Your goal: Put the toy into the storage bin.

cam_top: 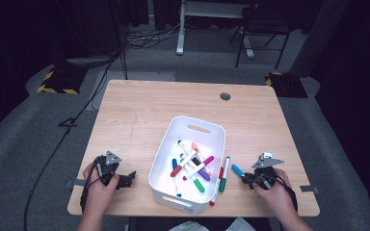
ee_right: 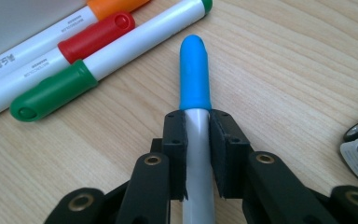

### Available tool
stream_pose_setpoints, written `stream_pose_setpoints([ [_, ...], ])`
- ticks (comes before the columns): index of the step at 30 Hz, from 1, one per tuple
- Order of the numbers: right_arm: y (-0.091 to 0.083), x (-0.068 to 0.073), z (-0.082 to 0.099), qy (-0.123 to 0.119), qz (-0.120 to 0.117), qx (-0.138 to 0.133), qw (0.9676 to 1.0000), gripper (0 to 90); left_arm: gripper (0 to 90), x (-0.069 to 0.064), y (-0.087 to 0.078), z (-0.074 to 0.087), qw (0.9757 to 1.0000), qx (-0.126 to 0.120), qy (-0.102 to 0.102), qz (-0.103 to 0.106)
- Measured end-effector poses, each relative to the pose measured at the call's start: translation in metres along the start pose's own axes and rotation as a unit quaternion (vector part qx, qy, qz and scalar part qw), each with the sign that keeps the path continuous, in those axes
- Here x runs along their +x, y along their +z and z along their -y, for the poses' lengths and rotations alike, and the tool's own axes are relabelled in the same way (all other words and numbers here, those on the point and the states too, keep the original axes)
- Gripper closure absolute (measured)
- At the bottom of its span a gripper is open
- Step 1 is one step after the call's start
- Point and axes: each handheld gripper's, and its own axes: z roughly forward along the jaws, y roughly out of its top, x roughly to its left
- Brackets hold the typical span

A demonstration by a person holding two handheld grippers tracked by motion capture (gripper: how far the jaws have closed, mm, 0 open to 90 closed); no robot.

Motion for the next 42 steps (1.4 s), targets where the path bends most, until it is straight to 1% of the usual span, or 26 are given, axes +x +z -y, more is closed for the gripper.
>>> stream_pose_setpoints([
  [1, -0.001, -0.001, -0.001, -0.001, -0.005, 0.005, 1.0, 77.0, 0.0, 0.0, 0.0, 0.0, 1.0, 0.0, 0.0, 0.0],
  [4, -0.001, -0.005, -0.002, 0.002, -0.019, 0.007, 0.9998, 77.0, 0.0, 0.0, 0.0, 0.0, 1.0, 0.0, 0.0, 0.0],
  [7, -0.005, -0.004, -0.005, 0.0, -0.026, -0.004, 0.9997, 77.0, 0.0, 0.0, 0.0, 0.0, 1.0, 0.0, 0.0, 0.0],
  [8, -0.007, -0.003, -0.006, 0.004, -0.029, -0.005, 0.9996, 77.0, 0.0, 0.0, 0.0, 0.0, 1.0, 0.0, 0.0, 0.001],
  [9, -0.008, -0.003, -0.007, -0.004, -0.034, -0.009, 0.9994, 77.0, 0.0, 0.0, 0.0, 0.0, 1.0, 0.0, 0.0, 0.002],
  [10, -0.009, -0.001, -0.008, -0.003, -0.035, -0.006, 0.9994, 77.0, 0.0, 0.0, 0.0, 0.0, 1.0, 0.0, 0.0, 0.001],
  [13, -0.014, 0.0, -0.011, -0.012, -0.039, -0.015, 0.9991, 77.1, 0.0, 0.0, 0.0, 0.0, 1.0, 0.0, 0.0, 0.001],
  [15, -0.018, 0.0, -0.013, -0.008, -0.049, -0.022, 0.9985, 77.0, 0.0, 0.0, 0.0, 0.0, 1.0, 0.0, 0.0, 0.001],
  [16, -0.02, -0.001, -0.014, -0.013, -0.05, -0.027, 0.9983, 77.0, 0.0, 0.0, 0.0, 0.0, 1.0, 0.0, 0.0, 0.001],
  [18, -0.027, 0.0, -0.019, -0.019, -0.052, -0.035, 0.9978, 77.0, 0.0, 0.0, 0.0, 0.0, 1.0, 0.0, 0.0, 0.0],
  [22, -0.039, 0.001, -0.031, -0.029, -0.058, -0.041, 0.997, 77.1, 0.0, 0.0, 0.0, 0.0, 1.0, 0.0, 0.0, 0.001],
  [25, -0.049, 0.001, -0.041, -0.029, -0.067, -0.05, 0.9961, 77.0, 0.0, 0.0, 0.0, 0.0, 1.0, 0.0, 0.0, 0.001],
  [30, -0.063, 0.003, -0.056, -0.042, -0.076, -0.063, 0.9942, 77.0, 0.0, 0.0, 0.0, 0.0, 1.0, 0.0, 0.001, 0.001],
  [31, -0.065, 0.004, -0.059, -0.049, -0.076, -0.066, 0.9937, 77.0, 0.0, 0.0, 0.001, 0.0, 1.0, 0.0, 0.0, 0.0],
  [38, -0.076, 0.007, -0.081, -0.062, -0.099, -0.072, 0.9905, 77.1, 0.0, 0.0, 0.001, -0.001, 1.0, 0.0, 0.0, 0.002],
  [41, -0.079, 0.009, -0.092, -0.069, -0.097, -0.073, 0.9902, 77.1, 0.0, 0.0, 0.001, -0.001, 1.0, 0.0, 0.0, 0.002],
  [42, -0.081, 0.008, -0.095, -0.075, -0.095, -0.075, 0.9898, 77.1, 0.0, 0.0, 0.001, -0.001, 1.0, 0.0, 0.0, 0.002],
])
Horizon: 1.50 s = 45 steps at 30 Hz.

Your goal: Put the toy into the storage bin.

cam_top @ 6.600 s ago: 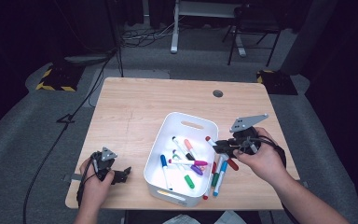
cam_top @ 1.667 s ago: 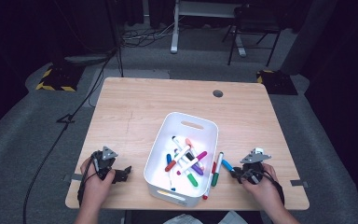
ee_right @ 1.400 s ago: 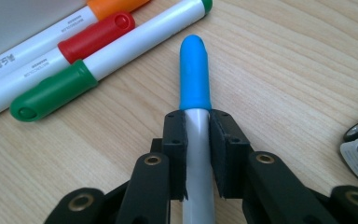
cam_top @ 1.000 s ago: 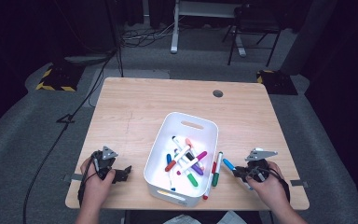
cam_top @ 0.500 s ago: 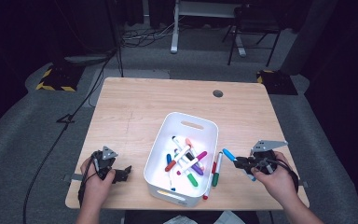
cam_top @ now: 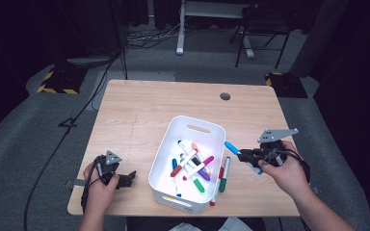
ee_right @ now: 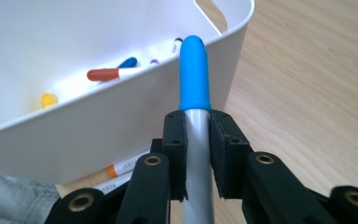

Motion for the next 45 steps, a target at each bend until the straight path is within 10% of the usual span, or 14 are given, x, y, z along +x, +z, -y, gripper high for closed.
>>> stream_pose_setpoints([
  [24, 0.023, 0.032, -0.08, -0.079, -0.038, -0.002, 0.9961, 77.0, 0.0, 0.001, 0.0, -0.001, 1.0, 0.003, 0.003, 0.001],
  [45, 0.078, 0.042, -0.097, -0.112, -0.064, 0.0, 0.9916, 77.1, 0.0, 0.001, 0.001, -0.002, 1.0, -0.001, 0.006, -0.003],
])
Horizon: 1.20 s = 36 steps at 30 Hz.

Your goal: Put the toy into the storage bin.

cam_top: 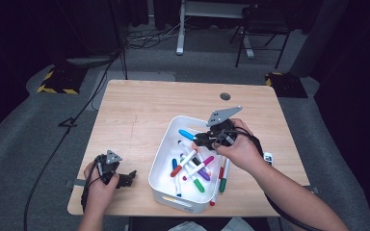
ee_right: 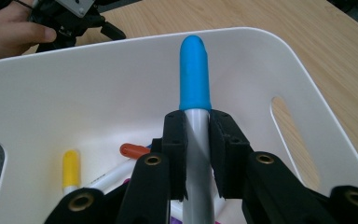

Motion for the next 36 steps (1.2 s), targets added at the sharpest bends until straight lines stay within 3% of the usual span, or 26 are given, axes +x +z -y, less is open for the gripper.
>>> stream_pose_setpoints([
  [4, 0.006, -0.001, 0.002, -0.004, -0.001, 0.004, 1.0, 77.0, 0.0, 0.0, 0.0, 0.0, 1.0, 0.001, -0.001, 0.003],
  [11, 0.012, 0.001, 0.008, -0.01, 0.006, 0.045, 0.9989, 77.1, 0.0, 0.0, 0.0, 0.0, 1.0, 0.002, 0.0, 0.003],
  [29, 0.033, 0.008, 0.018, -0.014, -0.001, 0.078, 0.9969, 77.0, 0.0, 0.0, 0.0, 0.0, 1.0, 0.002, 0.0, 0.003],
  [36, 0.042, 0.015, 0.022, -0.012, -0.004, 0.107, 0.9942, 76.9, 0.1, 0.0, 0.0, 0.0, 1.0, 0.002, 0.0, 0.003],
])
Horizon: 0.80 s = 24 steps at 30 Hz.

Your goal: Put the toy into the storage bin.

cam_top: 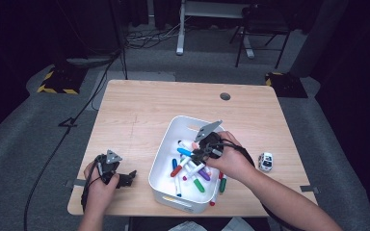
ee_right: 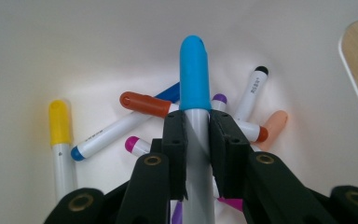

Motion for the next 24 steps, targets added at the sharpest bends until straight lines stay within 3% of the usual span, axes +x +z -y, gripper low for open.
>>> stream_pose_setpoints([
  [9, 0.005, 0.006, 0.0, -0.015, -0.014, 0.008, 0.9998, 76.2, 0.0, 0.0, 0.0, 0.0, 1.0, 0.0, 0.0, 0.0],
  [12, 0.004, 0.013, -0.001, 0.008, -0.034, 0.014, 0.9993, 62.0, 0.0, 0.0, 0.0, 0.0, 1.0, 0.0, 0.0, 0.0],
  [15, -0.005, 0.017, -0.002, 0.024, -0.045, -0.015, 0.9986, 56.3, 0.0, 0.0, 0.0, 0.0, 1.0, 0.001, 0.0, 0.001],
  [18, -0.019, 0.018, -0.002, 0.023, -0.04, -0.046, 0.9979, 52.4, 0.0, 0.0, 0.0, 0.0, 1.0, 0.0, 0.0, 0.0],
  [24, -0.041, 0.015, 0.007, 0.032, -0.026, -0.07, 0.9967, 49.1, 0.0, 0.0, 0.0, 0.0, 1.0, 0.0, 0.0, 0.0],
])
